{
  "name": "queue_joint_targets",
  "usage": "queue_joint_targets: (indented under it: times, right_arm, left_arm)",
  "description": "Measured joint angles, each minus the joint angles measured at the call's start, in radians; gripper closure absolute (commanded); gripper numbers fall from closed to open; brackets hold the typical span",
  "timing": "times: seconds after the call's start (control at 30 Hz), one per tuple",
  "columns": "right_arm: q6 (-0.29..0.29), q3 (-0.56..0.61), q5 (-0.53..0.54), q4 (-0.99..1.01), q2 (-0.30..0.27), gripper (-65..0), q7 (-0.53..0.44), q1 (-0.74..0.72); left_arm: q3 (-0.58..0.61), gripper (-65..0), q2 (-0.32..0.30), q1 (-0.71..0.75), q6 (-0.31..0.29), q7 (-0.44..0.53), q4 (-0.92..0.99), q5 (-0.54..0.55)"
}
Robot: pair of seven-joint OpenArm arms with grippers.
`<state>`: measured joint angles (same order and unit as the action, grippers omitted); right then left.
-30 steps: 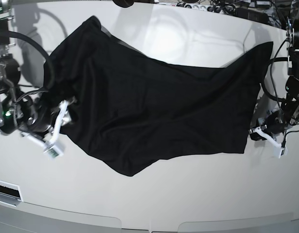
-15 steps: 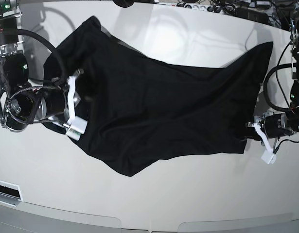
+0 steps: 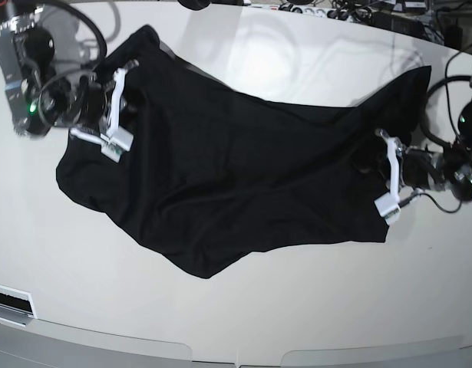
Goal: Layout the t-shirt on the table in an organized manner, then fold the t-shirt properly
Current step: 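Grasp the shirt edges with both grippers on opposite sides, then lift the shirt with both grippers and pull it away from the robot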
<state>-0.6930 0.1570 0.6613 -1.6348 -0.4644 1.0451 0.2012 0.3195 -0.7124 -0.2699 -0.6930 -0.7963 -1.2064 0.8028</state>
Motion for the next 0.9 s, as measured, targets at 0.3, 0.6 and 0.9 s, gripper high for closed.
queue_joint_targets:
  times: [0.3,0.6,0.9]
  right_arm:
    - [0.0,-0.003,-0.137,-0.002,-0.001,0.0,0.038,0.11]
    - [0.195,-0.003,-0.301,-0.03,-0.003,0.0,0.056,0.163]
    - [0.422,-0.009,-0.526,-0.014,-0.017,0.0,0.237,0.165]
  left_arm:
    - [0.0,0.0,-0.004,0.082,0.0,0.097,0.002,-0.108]
    - [0.0,0.0,-0.074,0.105,0.0,0.104,0.003,-0.113]
    - [0.0,0.0,-0.135,0.106,0.0,0.154,0.002,-0.197]
